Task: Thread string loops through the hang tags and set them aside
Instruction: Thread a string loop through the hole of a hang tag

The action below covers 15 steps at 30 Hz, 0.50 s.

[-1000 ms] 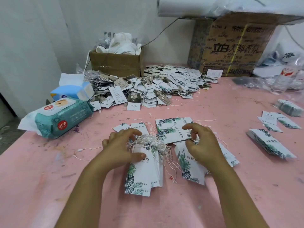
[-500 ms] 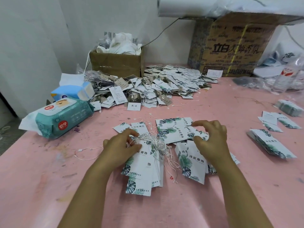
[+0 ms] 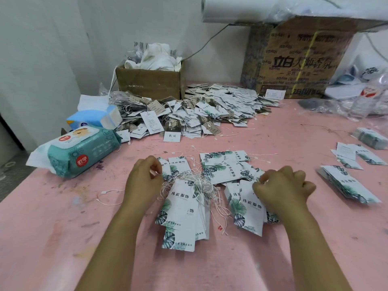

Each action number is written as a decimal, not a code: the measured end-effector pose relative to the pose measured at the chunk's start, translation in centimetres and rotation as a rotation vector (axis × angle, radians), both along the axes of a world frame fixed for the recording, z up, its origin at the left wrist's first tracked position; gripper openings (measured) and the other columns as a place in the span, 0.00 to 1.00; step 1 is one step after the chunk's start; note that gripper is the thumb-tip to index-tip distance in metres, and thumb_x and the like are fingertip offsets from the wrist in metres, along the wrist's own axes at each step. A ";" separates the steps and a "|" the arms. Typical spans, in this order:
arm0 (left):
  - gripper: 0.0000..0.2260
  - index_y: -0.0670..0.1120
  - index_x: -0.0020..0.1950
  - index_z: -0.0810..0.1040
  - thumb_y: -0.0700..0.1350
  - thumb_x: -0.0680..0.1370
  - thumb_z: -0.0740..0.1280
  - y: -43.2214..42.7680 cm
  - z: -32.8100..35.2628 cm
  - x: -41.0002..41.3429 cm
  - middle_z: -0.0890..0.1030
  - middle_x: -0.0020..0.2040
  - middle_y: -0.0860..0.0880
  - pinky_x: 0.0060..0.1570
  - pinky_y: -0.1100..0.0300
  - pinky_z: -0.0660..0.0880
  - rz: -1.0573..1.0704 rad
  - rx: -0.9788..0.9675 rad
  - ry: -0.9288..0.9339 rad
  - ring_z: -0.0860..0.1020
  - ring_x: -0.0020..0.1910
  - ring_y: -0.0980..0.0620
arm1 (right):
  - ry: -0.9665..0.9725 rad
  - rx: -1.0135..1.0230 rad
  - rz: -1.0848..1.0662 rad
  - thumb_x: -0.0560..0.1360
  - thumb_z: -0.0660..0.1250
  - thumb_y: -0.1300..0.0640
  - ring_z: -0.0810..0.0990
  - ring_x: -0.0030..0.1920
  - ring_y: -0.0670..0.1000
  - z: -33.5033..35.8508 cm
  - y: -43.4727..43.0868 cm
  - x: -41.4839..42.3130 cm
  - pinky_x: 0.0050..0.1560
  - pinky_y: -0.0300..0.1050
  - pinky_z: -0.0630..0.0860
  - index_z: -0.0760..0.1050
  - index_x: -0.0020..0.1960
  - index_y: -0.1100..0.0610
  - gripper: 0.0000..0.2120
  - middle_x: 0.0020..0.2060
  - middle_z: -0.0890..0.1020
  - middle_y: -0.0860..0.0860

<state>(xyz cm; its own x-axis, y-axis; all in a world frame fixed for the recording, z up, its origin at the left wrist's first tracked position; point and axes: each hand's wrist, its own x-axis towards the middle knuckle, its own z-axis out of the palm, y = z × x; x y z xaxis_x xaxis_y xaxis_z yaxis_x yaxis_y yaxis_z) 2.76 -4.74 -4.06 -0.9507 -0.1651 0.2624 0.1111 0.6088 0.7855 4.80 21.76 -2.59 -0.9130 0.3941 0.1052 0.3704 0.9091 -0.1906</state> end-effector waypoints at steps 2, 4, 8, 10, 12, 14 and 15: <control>0.14 0.50 0.32 0.71 0.30 0.68 0.63 -0.2 0.1 0.1 0.74 0.34 0.52 0.31 0.60 0.64 0.015 0.012 -0.045 0.71 0.30 0.52 | -0.130 -0.022 0.019 0.69 0.61 0.45 0.59 0.49 0.54 -0.2 0.1 0.0 0.46 0.47 0.53 0.76 0.49 0.49 0.13 0.43 0.65 0.51; 0.12 0.48 0.29 0.74 0.32 0.67 0.63 -0.4 0.2 0.2 0.76 0.31 0.51 0.34 0.58 0.68 0.009 0.035 -0.113 0.72 0.30 0.49 | -0.179 -0.068 0.031 0.68 0.61 0.39 0.61 0.50 0.55 -0.4 0.3 -0.1 0.47 0.48 0.54 0.74 0.49 0.50 0.17 0.44 0.66 0.51; 0.05 0.48 0.28 0.78 0.43 0.60 0.63 -0.6 0.4 0.5 0.78 0.27 0.48 0.36 0.54 0.73 -0.112 0.066 -0.330 0.75 0.32 0.45 | -0.189 -0.083 0.036 0.66 0.63 0.34 0.64 0.57 0.56 -0.5 0.7 -0.1 0.47 0.48 0.55 0.69 0.52 0.49 0.23 0.46 0.65 0.51; 0.04 0.47 0.30 0.79 0.47 0.63 0.68 -0.6 0.4 0.5 0.76 0.26 0.50 0.36 0.55 0.71 -0.165 0.057 -0.401 0.73 0.30 0.47 | -0.185 -0.089 0.041 0.66 0.63 0.32 0.64 0.58 0.56 -0.5 0.7 -0.1 0.48 0.48 0.55 0.69 0.51 0.49 0.25 0.45 0.65 0.51; 0.08 0.46 0.34 0.79 0.49 0.69 0.73 -0.5 0.2 0.6 0.75 0.25 0.52 0.33 0.58 0.68 -0.194 0.056 -0.429 0.71 0.28 0.51 | -0.181 -0.083 0.044 0.65 0.63 0.30 0.65 0.58 0.56 -0.6 0.7 -0.2 0.47 0.48 0.56 0.69 0.51 0.50 0.26 0.45 0.67 0.51; 0.12 0.46 0.33 0.77 0.52 0.69 0.74 -0.4 0.2 0.6 0.72 0.25 0.53 0.30 0.62 0.64 -0.200 0.039 -0.425 0.69 0.26 0.53 | -0.142 -0.078 0.039 0.65 0.64 0.30 0.66 0.57 0.56 -0.8 0.6 -0.3 0.47 0.48 0.57 0.69 0.49 0.50 0.26 0.46 0.69 0.51; 0.14 0.46 0.32 0.75 0.52 0.68 0.75 -0.3 0.2 0.6 0.72 0.25 0.53 0.30 0.62 0.64 -0.200 0.039 -0.420 0.69 0.26 0.53 | -0.107 -0.088 0.035 0.65 0.64 0.31 0.66 0.56 0.56 -0.9 0.6 -0.3 0.47 0.48 0.56 0.69 0.48 0.50 0.25 0.45 0.70 0.50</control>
